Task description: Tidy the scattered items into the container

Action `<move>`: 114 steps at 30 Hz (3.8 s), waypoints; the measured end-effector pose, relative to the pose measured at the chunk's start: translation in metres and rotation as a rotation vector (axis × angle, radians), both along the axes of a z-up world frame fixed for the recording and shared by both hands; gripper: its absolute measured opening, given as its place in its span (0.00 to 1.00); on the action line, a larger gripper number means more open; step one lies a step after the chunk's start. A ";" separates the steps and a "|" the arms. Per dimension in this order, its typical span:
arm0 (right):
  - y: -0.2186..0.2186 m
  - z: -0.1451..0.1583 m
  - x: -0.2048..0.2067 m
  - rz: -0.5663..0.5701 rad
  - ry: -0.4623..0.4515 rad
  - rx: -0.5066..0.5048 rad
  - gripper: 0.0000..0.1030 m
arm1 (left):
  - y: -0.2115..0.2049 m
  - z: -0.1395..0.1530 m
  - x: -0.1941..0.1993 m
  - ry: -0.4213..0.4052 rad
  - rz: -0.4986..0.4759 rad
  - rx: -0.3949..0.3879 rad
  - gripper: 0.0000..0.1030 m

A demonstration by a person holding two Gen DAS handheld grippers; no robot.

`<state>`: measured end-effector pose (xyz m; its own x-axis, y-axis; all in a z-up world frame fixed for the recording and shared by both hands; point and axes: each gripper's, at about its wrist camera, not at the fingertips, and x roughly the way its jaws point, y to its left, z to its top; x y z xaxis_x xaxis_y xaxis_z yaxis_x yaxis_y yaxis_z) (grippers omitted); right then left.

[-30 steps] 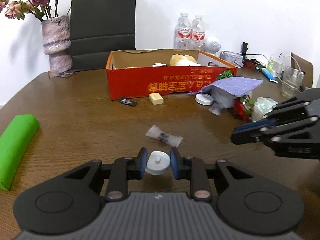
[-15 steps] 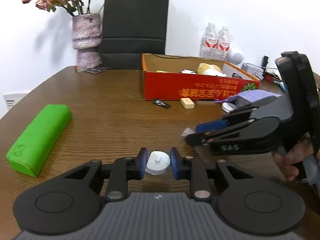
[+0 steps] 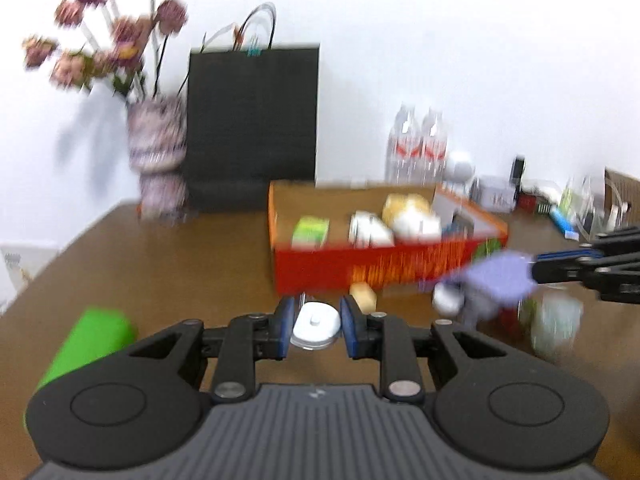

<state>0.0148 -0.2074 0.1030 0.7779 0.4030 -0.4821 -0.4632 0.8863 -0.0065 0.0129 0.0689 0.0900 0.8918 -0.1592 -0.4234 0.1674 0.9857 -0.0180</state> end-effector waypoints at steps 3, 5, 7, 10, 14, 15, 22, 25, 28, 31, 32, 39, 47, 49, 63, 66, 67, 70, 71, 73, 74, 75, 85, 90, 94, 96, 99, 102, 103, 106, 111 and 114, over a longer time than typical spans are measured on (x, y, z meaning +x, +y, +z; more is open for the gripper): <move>-0.019 0.025 0.025 -0.059 -0.042 0.032 0.07 | -0.004 0.022 0.051 0.008 0.027 -0.026 0.25; -0.027 0.035 0.055 -0.091 -0.030 0.059 0.07 | -0.009 0.029 0.095 0.070 0.033 -0.055 0.25; -0.030 0.038 0.092 -0.120 0.016 0.092 0.07 | -0.018 0.026 0.139 0.128 0.040 -0.034 0.25; -0.030 0.029 0.156 -0.145 0.147 0.169 0.07 | -0.031 0.007 0.191 0.215 0.065 0.027 0.25; -0.015 -0.008 0.225 -0.176 0.304 0.166 0.07 | -0.039 -0.026 0.233 0.335 0.069 0.027 0.25; -0.011 -0.018 0.238 -0.181 0.341 0.162 0.07 | -0.039 -0.032 0.237 0.350 0.069 0.027 0.25; -0.004 -0.045 0.273 -0.201 0.460 0.145 0.23 | -0.035 -0.031 0.248 0.397 0.067 0.043 0.64; -0.009 -0.029 0.266 -0.253 0.409 0.100 0.57 | -0.032 -0.017 0.246 0.425 0.021 0.003 0.89; -0.018 -0.014 0.261 -0.304 0.426 0.037 0.75 | -0.040 -0.001 0.241 0.432 0.050 0.047 1.00; -0.024 -0.003 0.254 -0.339 0.471 -0.011 0.78 | -0.046 0.013 0.236 0.463 0.092 0.073 1.00; -0.026 0.000 0.250 -0.347 0.474 -0.016 0.78 | -0.046 0.018 0.233 0.473 0.093 0.069 1.00; -0.031 0.010 0.209 -0.357 0.497 -0.015 0.78 | -0.040 0.035 0.197 0.479 0.105 0.073 1.00; -0.011 0.028 0.131 -0.286 0.324 0.045 0.82 | -0.043 0.057 0.124 0.328 0.128 0.116 1.00; -0.005 0.032 0.112 -0.278 0.288 0.042 0.83 | -0.043 0.059 0.107 0.309 0.117 0.084 1.00; 0.005 -0.082 -0.060 -0.289 0.117 0.053 0.89 | -0.020 -0.073 -0.043 0.242 0.177 -0.035 1.00; 0.009 -0.096 -0.065 -0.326 0.117 -0.002 0.89 | -0.026 -0.084 -0.054 0.243 0.125 0.007 1.00; 0.009 -0.099 -0.065 -0.325 0.120 -0.005 0.89 | -0.029 -0.086 -0.055 0.251 0.103 0.027 1.00; 0.012 -0.103 -0.065 -0.323 0.128 -0.007 0.89 | -0.041 -0.092 -0.058 0.267 0.085 0.082 1.00; 0.013 -0.103 -0.064 -0.325 0.127 -0.015 0.89 | -0.045 -0.093 -0.060 0.255 0.078 0.107 1.00; 0.015 -0.106 -0.064 -0.331 0.128 -0.036 0.89 | -0.049 -0.095 -0.061 0.241 0.065 0.139 1.00; 0.017 -0.107 -0.064 -0.335 0.132 -0.043 0.89 | -0.051 -0.097 -0.061 0.247 0.061 0.147 1.00; 0.017 -0.108 -0.065 -0.336 0.135 -0.048 0.90 | -0.051 -0.097 -0.061 0.247 0.064 0.145 1.00; 0.018 -0.111 -0.060 -0.335 0.178 -0.061 0.99 | -0.045 -0.101 -0.057 0.281 0.049 0.077 1.00; 0.013 -0.112 -0.057 -0.342 0.200 -0.036 1.00 | -0.048 -0.101 -0.057 0.280 0.052 0.076 1.00; 0.013 -0.112 -0.057 -0.342 0.200 -0.036 1.00 | -0.047 -0.101 -0.057 0.280 0.051 0.075 1.00; 0.013 -0.112 -0.057 -0.343 0.200 -0.036 1.00 | -0.047 -0.101 -0.057 0.281 0.047 0.073 1.00; 0.013 -0.112 -0.057 -0.344 0.201 -0.038 1.00 | -0.045 -0.098 -0.053 0.286 0.028 0.068 1.00; 0.009 -0.095 -0.053 -0.351 0.191 -0.040 0.90 | -0.041 -0.084 -0.035 0.248 0.034 0.093 1.00; 0.004 -0.083 -0.051 -0.333 0.164 -0.013 0.89 | -0.039 -0.076 -0.027 0.225 0.034 0.094 1.00; -0.021 -0.040 -0.031 -0.321 0.076 0.074 0.89 | -0.038 -0.049 0.014 0.154 -0.104 0.013 1.00; -0.053 -0.026 0.045 -0.397 0.103 0.074 0.71 | -0.061 -0.047 0.098 0.196 -0.167 -0.028 0.72; -0.066 -0.034 0.074 -0.399 0.163 0.131 0.46 | -0.072 -0.071 0.131 0.257 -0.131 -0.023 0.61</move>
<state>0.0886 -0.2729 0.0686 0.8030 0.1532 -0.5759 -0.0710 0.9841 0.1628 0.1436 -0.0026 0.0185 0.7271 -0.2783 -0.6276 0.2804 0.9548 -0.0985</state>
